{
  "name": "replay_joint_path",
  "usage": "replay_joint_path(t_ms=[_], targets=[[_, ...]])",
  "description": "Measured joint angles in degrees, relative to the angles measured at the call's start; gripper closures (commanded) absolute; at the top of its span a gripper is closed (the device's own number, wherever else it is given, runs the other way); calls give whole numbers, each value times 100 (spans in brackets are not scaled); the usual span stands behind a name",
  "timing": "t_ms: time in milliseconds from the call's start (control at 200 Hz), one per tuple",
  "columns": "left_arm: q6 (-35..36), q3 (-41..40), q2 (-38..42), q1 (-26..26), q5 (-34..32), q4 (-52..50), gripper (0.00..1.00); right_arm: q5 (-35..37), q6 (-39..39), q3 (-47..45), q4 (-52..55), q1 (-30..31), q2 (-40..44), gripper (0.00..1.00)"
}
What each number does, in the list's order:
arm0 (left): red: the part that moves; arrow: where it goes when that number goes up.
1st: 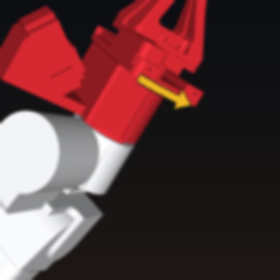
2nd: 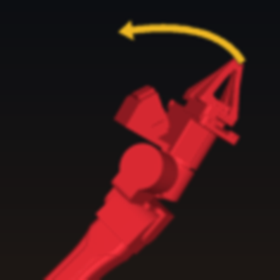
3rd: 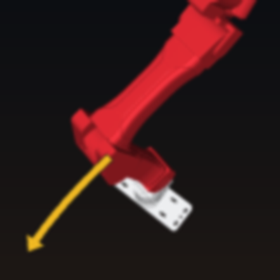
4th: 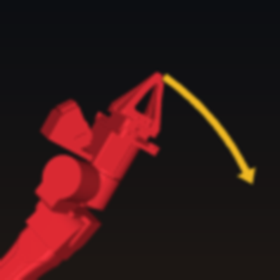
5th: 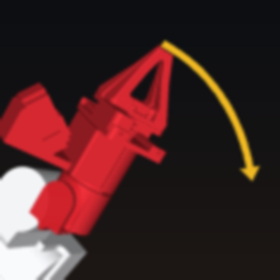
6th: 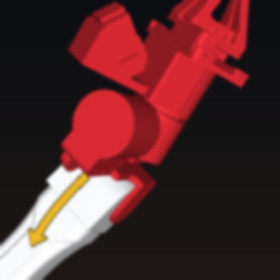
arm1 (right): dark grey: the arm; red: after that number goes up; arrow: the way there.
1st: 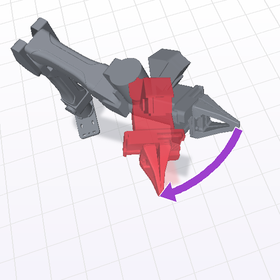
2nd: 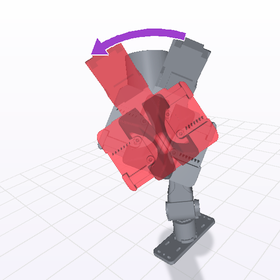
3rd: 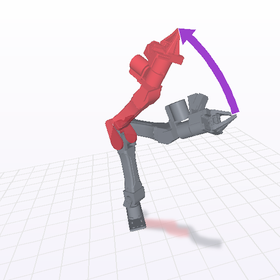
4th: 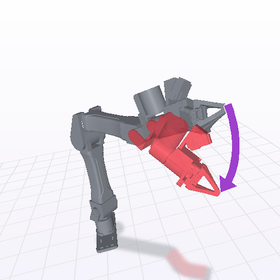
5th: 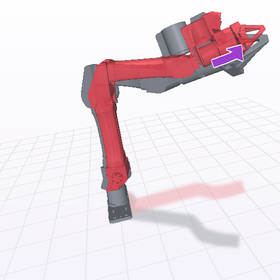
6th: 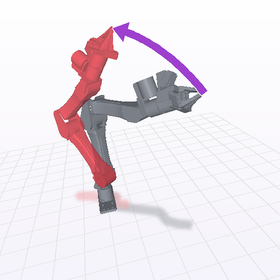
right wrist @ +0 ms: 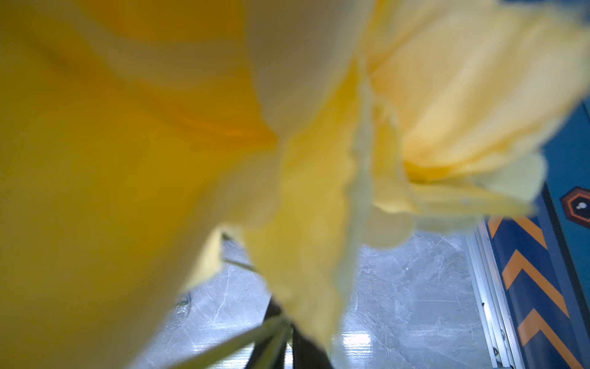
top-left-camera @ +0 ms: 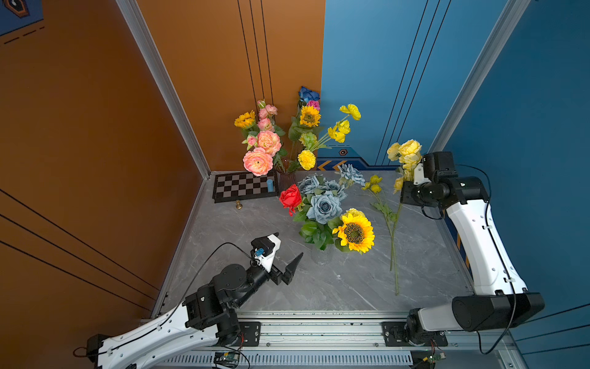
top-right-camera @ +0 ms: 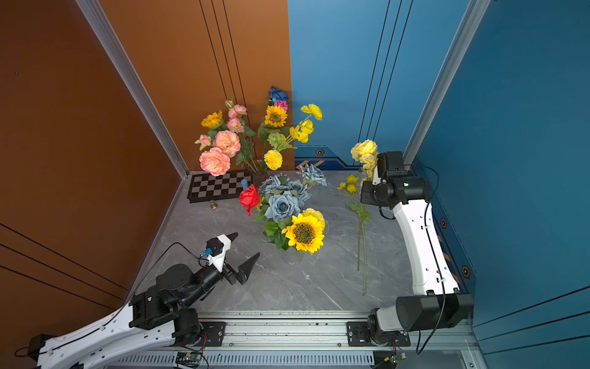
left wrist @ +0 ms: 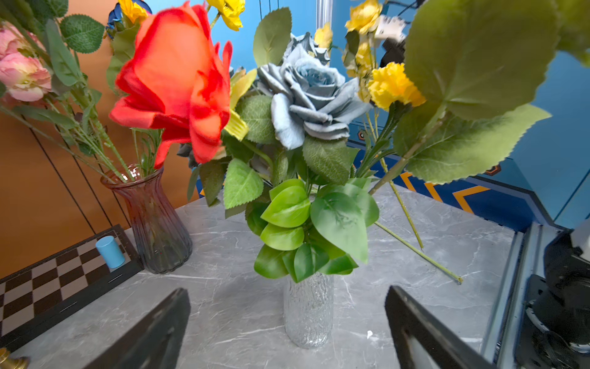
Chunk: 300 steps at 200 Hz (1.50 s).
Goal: Pick out yellow flowers from the vase
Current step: Place the flower at the center of the board.
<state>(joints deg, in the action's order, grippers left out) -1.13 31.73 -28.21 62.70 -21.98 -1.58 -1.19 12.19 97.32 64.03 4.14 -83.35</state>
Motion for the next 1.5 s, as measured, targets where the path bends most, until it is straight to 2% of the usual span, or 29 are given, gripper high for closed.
replay_joint_path(t_ms=[500, 766, 1061, 1196, 1501], targets=[[-675, 323, -487, 55, 341, 76, 2, 70, -81, -658, -404, -59, -1355, 100], [-699, 326, -798, 516, 184, 267, 2, 160, -33, -737, -800, -74, -2026, 100], [-11, 385, -1657, 1248, -374, 824, 2, 240, -13, -776, -1095, -90, -2503, 100], [361, 439, -1908, 1397, -656, 1137, 2, 262, -15, -776, -1137, -116, -2616, 100], [909, 439, -2223, 1425, -1154, 1864, 2, 280, -17, -774, -1231, -153, -2863, 84]])
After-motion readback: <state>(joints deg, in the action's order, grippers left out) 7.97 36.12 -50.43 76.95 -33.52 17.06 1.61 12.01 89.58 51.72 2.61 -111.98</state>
